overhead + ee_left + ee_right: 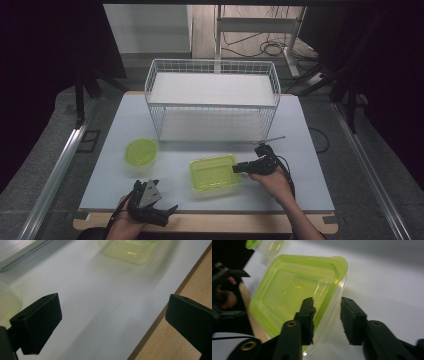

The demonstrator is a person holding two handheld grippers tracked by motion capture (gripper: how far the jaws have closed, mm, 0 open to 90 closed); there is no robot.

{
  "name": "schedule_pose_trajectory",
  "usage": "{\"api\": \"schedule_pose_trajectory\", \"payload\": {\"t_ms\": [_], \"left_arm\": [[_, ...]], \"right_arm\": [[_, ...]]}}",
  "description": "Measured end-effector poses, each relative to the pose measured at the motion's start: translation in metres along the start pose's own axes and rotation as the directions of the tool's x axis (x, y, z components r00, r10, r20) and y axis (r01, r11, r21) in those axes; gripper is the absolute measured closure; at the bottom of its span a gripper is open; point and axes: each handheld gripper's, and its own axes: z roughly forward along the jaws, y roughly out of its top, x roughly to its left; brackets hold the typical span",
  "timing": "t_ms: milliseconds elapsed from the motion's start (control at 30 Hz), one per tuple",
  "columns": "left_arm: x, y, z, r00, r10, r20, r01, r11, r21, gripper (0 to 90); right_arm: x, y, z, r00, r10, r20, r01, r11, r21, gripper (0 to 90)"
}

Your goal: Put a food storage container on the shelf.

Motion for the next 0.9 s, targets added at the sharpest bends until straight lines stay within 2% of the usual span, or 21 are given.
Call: {"api": "schedule_pose_trajectory", "payload": {"t_ms": [67,133,167,233,367,600,700,900], "left_arm": [[-0.001,0.0,0.0,1.0,0.006,-0.002,-0.006,1.0,0.001,0.8],[-0.001,0.0,0.0,1.0,0.008,-0.002,-0.008,1.0,0.002,0.8],[-0.001,0.0,0.0,0.9999,0.012,-0.004,-0.012,0.9999,0.003,0.8],[-0.001,0.0,0.0,0.9999,0.014,-0.005,-0.014,0.9999,0.004,0.8],[-0.001,0.0,0.0,0.9998,0.017,-0.005,-0.017,0.9999,0.005,0.8],[-0.002,0.001,0.0,0.9998,0.02,-0.007,-0.02,0.9998,0.0,0.8],[-0.001,0.001,-0.002,0.9999,0.013,-0.011,-0.013,0.9998,-0.012,0.7],[0.0,0.001,-0.004,0.9999,-0.002,-0.017,0.001,0.9996,-0.029,0.7]], "right_arm": [[-0.003,0.0,0.001,0.9989,0.029,-0.037,-0.029,1.0,0.008,68.9],[-0.003,0.0,0.002,0.9979,0.047,-0.044,-0.046,0.999,0.018,69.7],[-0.004,0.001,0.003,0.9955,0.064,-0.07,-0.063,0.998,0.02,75.0],[-0.004,0.002,0.003,0.9896,0.079,-0.121,-0.077,0.997,0.02,79.7],[0.003,0.003,0.002,0.9925,0.058,-0.108,-0.056,0.998,0.027,80.4],[0.007,0.001,-0.001,0.9907,0.054,-0.125,-0.055,0.999,0.002,80.8],[0.011,0.003,-0.01,0.9865,0.053,-0.155,-0.059,0.998,-0.036,80.8],[0.019,0.007,-0.022,0.9844,0.033,-0.173,-0.048,0.995,-0.084,80.7]]}}
